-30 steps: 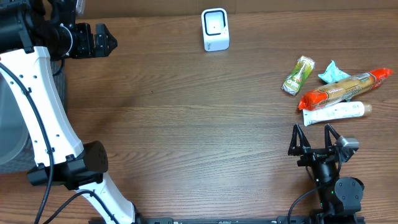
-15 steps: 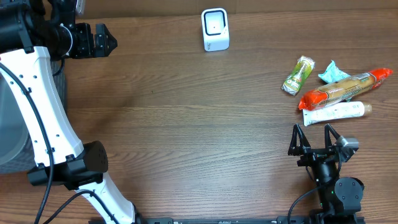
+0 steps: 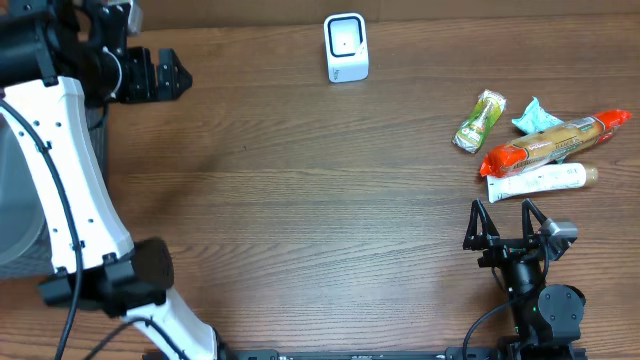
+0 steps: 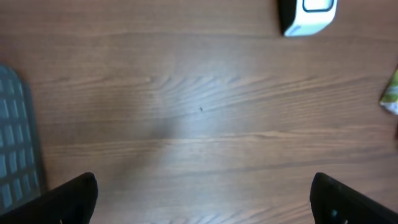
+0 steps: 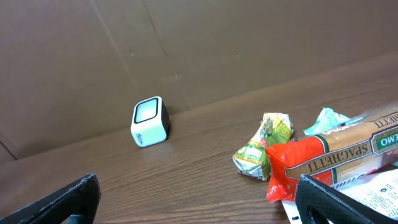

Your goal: Scan the item barcode

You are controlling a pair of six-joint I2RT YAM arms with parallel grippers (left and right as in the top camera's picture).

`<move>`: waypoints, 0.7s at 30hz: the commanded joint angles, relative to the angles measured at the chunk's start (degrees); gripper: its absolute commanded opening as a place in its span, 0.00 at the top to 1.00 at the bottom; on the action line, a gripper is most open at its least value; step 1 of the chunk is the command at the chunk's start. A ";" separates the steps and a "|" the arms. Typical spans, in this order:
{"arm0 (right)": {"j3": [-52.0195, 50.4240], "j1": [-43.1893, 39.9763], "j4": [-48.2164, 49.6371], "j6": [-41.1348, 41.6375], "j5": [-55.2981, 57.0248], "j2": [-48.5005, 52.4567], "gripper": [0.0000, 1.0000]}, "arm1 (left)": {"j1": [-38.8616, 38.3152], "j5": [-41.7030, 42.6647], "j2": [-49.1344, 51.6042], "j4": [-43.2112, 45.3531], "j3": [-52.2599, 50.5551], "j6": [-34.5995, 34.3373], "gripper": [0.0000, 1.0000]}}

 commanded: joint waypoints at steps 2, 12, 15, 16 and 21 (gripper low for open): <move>-0.63 -0.20 0.09 -0.39 0.74 -0.57 0.00 | -0.48 -2.51 -12.24 9.68 -13.77 0.72 0.00; -0.63 -0.20 0.09 -0.39 0.74 -0.57 0.00 | -0.48 -2.60 -40.24 42.88 -54.38 5.18 0.00; -0.63 -0.20 0.09 -0.39 0.76 -0.57 0.00 | -0.48 -2.58 -48.74 51.89 -66.27 7.02 0.00; -0.63 -0.20 0.07 -0.39 0.74 -0.57 0.00 | -0.48 -2.58 -51.43 54.82 -70.10 7.21 0.01; -0.63 -0.20 0.09 -0.39 0.74 -0.57 0.00 | -0.48 -2.58 -64.96 70.27 -89.55 7.13 0.00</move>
